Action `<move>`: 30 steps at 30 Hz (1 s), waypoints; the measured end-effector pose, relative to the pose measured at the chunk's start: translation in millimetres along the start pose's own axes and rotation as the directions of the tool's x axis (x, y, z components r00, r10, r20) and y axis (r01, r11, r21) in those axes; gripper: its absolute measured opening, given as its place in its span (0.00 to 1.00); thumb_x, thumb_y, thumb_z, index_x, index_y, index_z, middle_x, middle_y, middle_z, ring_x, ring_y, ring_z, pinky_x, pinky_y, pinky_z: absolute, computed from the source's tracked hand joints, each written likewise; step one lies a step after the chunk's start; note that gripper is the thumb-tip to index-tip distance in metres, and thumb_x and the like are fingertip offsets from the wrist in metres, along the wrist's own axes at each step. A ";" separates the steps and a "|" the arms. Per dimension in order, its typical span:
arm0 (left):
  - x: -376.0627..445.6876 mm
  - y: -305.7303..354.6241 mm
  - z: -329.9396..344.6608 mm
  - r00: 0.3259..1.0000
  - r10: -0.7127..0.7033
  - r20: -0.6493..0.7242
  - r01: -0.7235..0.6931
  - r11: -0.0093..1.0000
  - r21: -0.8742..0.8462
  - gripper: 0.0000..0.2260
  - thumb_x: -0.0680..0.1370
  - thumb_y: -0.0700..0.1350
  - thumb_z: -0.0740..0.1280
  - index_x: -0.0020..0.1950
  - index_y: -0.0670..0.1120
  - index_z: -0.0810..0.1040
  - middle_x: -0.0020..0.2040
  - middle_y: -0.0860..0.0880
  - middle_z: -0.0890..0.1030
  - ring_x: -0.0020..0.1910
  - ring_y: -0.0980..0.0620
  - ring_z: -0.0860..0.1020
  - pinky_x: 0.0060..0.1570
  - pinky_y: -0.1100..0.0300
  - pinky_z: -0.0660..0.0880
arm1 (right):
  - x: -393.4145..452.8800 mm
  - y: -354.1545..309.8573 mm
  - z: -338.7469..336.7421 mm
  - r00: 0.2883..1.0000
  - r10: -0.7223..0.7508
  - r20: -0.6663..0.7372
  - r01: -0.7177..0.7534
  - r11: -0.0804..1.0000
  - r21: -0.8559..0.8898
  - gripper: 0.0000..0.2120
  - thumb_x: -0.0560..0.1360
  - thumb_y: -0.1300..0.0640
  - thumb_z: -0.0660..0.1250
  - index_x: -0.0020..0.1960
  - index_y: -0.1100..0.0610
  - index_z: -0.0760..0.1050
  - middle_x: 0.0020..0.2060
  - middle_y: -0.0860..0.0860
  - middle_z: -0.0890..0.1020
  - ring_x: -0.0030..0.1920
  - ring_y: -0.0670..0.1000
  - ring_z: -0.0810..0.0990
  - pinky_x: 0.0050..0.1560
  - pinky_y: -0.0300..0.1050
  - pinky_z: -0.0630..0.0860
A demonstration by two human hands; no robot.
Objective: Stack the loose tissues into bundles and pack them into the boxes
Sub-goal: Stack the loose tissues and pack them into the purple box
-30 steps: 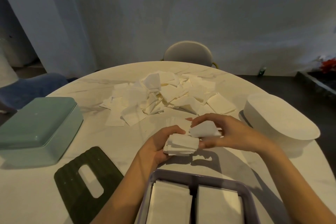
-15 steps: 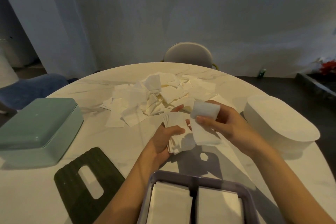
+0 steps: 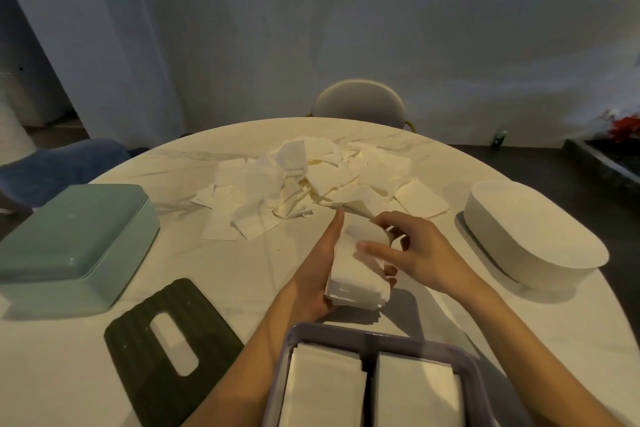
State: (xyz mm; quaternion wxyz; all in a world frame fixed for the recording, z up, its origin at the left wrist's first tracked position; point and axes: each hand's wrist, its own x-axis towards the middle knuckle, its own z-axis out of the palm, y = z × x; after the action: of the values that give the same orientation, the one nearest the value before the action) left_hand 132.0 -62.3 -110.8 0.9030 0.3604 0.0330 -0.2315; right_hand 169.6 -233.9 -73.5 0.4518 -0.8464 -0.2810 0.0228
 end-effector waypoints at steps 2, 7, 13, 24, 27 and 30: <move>1.4 -0.6 -1.2 1.000 -0.004 0.026 0.005 0.999 -0.035 0.36 0.76 0.71 0.66 0.70 0.43 0.79 0.56 0.38 0.81 0.49 0.39 0.80 0.54 0.43 0.78 | 1.0 1.6 -2.3 0.999 -0.038 -0.024 0.038 0.999 -0.025 0.14 0.73 0.39 0.69 0.54 0.44 0.81 0.47 0.38 0.83 0.47 0.43 0.80 0.44 0.34 0.76; -4.3 3.1 -1.0 0.984 -0.103 0.143 0.099 0.995 0.032 0.34 0.64 0.67 0.79 0.57 0.42 0.82 0.47 0.41 0.80 0.44 0.42 0.82 0.49 0.49 0.82 | 0.2 1.4 -3.2 0.996 -0.086 0.004 0.086 0.995 0.050 0.16 0.69 0.44 0.77 0.53 0.48 0.79 0.44 0.41 0.83 0.45 0.45 0.82 0.42 0.32 0.75; -10.6 7.2 -3.2 0.981 -0.129 0.142 0.068 0.925 0.373 0.35 0.70 0.65 0.76 0.67 0.42 0.75 0.52 0.38 0.83 0.46 0.43 0.83 0.49 0.50 0.81 | -0.6 5.2 -5.2 0.990 -0.108 0.088 0.112 0.993 -0.039 0.27 0.68 0.36 0.74 0.64 0.41 0.75 0.56 0.37 0.81 0.57 0.41 0.79 0.51 0.34 0.75; -15.2 19.4 -2.2 0.996 0.020 0.085 -0.071 0.755 0.652 0.44 0.59 0.69 0.81 0.67 0.48 0.75 0.56 0.42 0.85 0.54 0.44 0.84 0.53 0.50 0.81 | 2.2 10.3 2.2 0.990 -0.102 0.098 0.096 0.993 0.062 0.21 0.71 0.42 0.74 0.61 0.48 0.79 0.51 0.39 0.84 0.52 0.45 0.83 0.53 0.40 0.81; -8.0 26.4 -14.2 0.980 0.162 0.114 -0.192 0.642 0.742 0.31 0.69 0.51 0.79 0.69 0.48 0.73 0.60 0.43 0.81 0.58 0.45 0.82 0.57 0.52 0.80 | 5.1 15.4 -2.5 0.998 -0.060 0.008 0.059 0.995 0.077 0.16 0.73 0.45 0.74 0.58 0.48 0.81 0.48 0.40 0.84 0.50 0.45 0.83 0.50 0.40 0.81; -2.4 34.2 -26.1 0.883 0.469 0.022 -0.295 0.517 0.804 0.24 0.68 0.46 0.80 0.62 0.51 0.79 0.54 0.50 0.84 0.55 0.50 0.82 0.52 0.57 0.81 | 8.9 21.4 -3.1 0.993 0.047 -0.108 -0.031 0.989 0.143 0.15 0.74 0.47 0.74 0.59 0.47 0.79 0.51 0.40 0.84 0.51 0.43 0.82 0.50 0.36 0.81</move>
State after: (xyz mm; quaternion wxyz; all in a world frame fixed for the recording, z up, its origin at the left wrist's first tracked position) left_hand 147.8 -22.4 -107.7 0.6709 0.7386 -0.0632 0.0204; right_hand 187.7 -241.1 -86.5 0.5251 -0.8175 -0.2366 0.0045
